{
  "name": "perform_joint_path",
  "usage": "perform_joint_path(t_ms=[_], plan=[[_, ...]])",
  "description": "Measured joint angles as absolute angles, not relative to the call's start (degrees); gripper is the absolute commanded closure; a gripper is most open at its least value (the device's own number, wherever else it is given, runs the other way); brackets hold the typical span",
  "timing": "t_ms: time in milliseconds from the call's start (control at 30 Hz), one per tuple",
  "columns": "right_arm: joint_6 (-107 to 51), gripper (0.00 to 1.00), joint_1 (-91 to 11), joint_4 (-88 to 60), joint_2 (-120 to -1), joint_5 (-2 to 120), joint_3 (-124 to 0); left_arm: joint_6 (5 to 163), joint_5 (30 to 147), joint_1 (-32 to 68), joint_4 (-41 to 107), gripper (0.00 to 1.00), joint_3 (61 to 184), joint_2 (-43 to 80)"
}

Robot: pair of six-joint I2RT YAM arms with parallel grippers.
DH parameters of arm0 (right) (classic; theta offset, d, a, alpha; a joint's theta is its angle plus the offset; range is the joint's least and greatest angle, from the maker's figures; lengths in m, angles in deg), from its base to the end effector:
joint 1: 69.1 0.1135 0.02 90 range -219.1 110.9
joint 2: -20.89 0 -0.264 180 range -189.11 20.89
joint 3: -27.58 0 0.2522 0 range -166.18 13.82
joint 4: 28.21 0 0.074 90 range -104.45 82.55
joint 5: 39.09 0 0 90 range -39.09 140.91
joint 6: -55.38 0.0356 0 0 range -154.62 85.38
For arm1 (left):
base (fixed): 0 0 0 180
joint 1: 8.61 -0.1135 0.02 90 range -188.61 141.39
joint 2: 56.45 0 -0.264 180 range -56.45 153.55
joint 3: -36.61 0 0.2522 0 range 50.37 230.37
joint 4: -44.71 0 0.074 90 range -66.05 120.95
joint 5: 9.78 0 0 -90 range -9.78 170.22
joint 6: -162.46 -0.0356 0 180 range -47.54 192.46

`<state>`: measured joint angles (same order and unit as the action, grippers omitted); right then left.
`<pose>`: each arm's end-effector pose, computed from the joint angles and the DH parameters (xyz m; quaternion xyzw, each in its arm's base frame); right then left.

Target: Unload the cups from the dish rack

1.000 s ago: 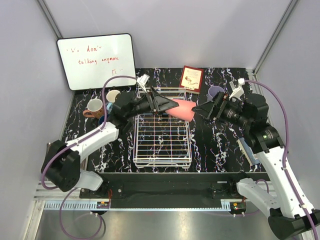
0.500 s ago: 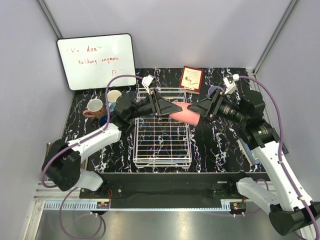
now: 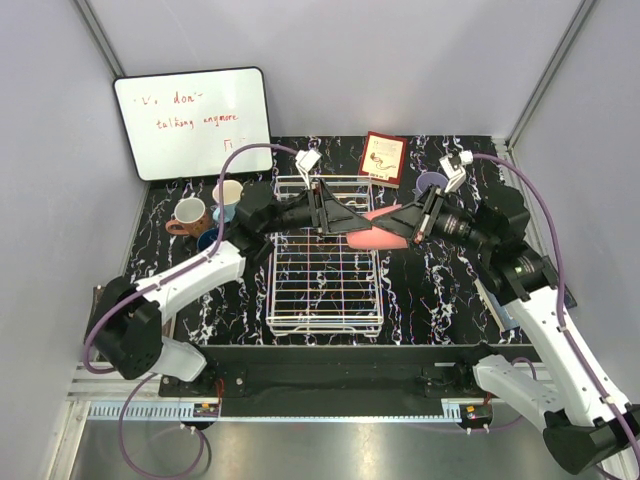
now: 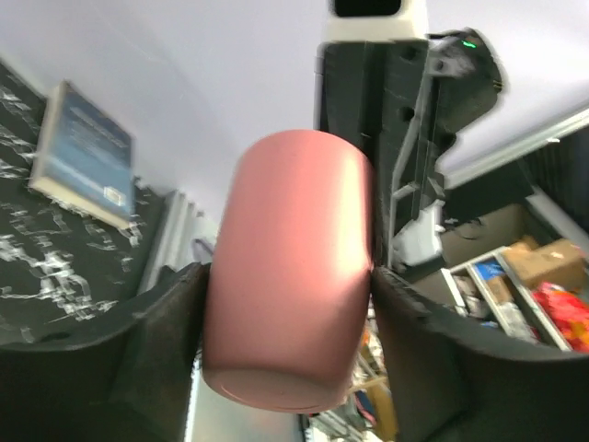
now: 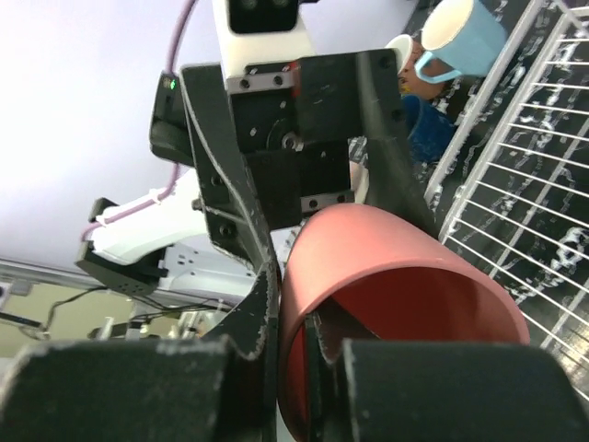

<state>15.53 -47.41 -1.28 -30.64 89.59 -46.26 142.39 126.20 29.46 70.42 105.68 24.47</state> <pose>0.1688 0.0911 0.4077 -0.0472 0.7275 0.5725 0.3753 0.2369 -0.2181 0.3461 0.1399 0.6302 -0.7279 0.2311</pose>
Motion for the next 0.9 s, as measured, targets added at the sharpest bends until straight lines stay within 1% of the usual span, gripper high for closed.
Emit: perform_joint_path(t_ms=[33,200,300,400,500,567,633,733,833,900], plan=[[14.48,1.00,-47.13,-0.27,-30.07,88.78,-46.41,140.54,125.54,29.41,67.44,0.01,106.38,24.30],[7.42,1.00,-46.60,10.24,-27.88,80.04,-49.49,132.93,119.99,26.38,49.26,0.01,108.35,22.24],[2.90,1.00,-46.58,17.08,-29.06,72.58,-54.10,129.72,112.62,22.66,38.81,0.01,108.52,19.45],[-1.06,1.00,-46.58,23.31,-33.35,62.62,-59.76,128.06,104.14,19.80,29.74,0.01,108.24,15.62],[-4.56,1.00,-46.80,30.96,-43.10,46.62,-68.59,126.22,98.59,19.60,22.22,0.01,108.22,12.67],[-6.06,1.00,-48.20,33.85,-51.16,38.46,-73.80,125.04,96.17,19.69,17.54,0.01,108.22,12.10],[-6.96,1.00,-49.47,35.81,-59.47,33.31,-78.25,124.06,94.55,19.80,13.22,0.01,108.09,12.17],[-7.83,1.00,-50.73,39.33,-71.88,28.43,-85.58,122.90,93.13,19.80,8.67,0.01,107.30,12.08],[-8.14,1.00,-51.28,42.13,-82.09,26.18,-94.95,121.78,91.95,19.80,5.39,0.01,106.05,11.12],[-8.38,1.00,-51.45,43.33,-86.81,24.98,-100.59,121.04,91.29,19.80,3.21,0.01,105.81,10.11]])
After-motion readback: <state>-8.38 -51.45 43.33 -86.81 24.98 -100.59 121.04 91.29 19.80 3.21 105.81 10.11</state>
